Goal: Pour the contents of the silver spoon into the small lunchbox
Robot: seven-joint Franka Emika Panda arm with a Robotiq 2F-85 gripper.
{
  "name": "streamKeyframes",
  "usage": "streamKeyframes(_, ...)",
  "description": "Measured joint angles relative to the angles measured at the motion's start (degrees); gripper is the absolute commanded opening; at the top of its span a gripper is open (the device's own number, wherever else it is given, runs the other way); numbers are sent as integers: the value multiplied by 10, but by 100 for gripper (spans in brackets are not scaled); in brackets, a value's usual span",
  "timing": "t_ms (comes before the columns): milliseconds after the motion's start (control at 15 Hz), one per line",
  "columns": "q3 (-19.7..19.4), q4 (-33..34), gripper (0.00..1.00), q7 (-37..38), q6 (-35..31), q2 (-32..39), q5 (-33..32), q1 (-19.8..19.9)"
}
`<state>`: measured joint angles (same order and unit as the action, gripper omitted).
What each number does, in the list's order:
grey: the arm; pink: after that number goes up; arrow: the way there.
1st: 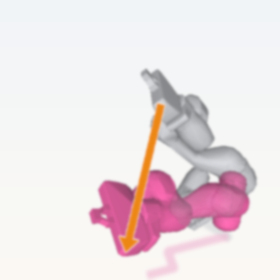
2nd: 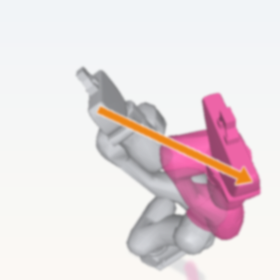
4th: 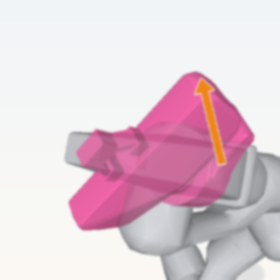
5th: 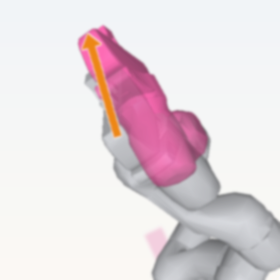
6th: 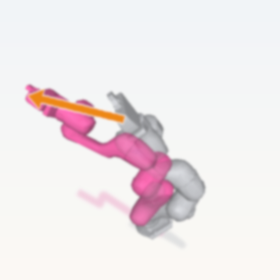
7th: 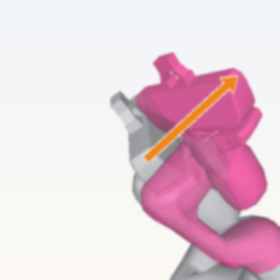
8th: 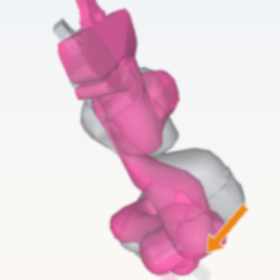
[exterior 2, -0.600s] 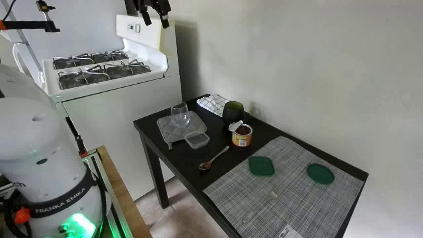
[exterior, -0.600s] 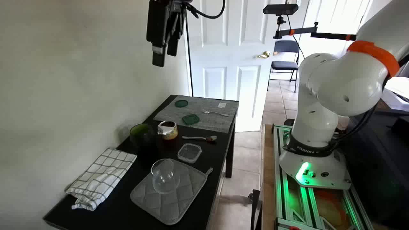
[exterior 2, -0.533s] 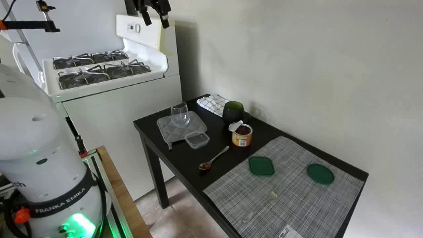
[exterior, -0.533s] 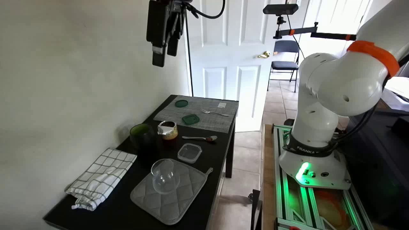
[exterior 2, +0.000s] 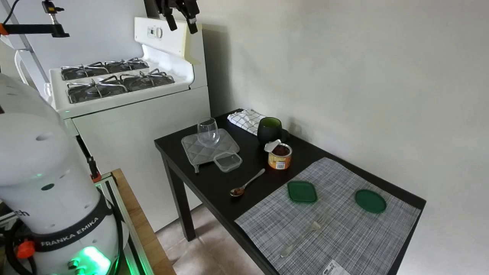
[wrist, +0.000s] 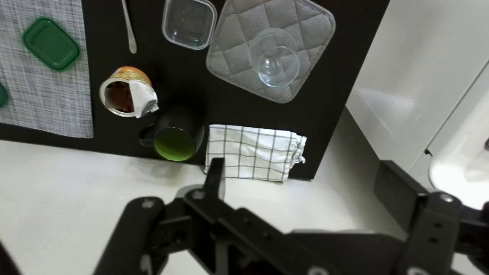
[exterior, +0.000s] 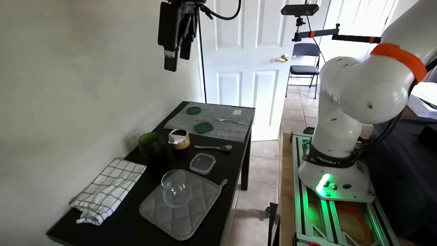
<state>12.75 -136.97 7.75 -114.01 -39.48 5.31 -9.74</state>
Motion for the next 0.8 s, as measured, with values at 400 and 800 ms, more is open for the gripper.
streamKeyframes(400,-65,-59,100,-17,42,-25,-59,58)
streamKeyframes(800,-163,-137,100,-138,30,-34,-89,92)
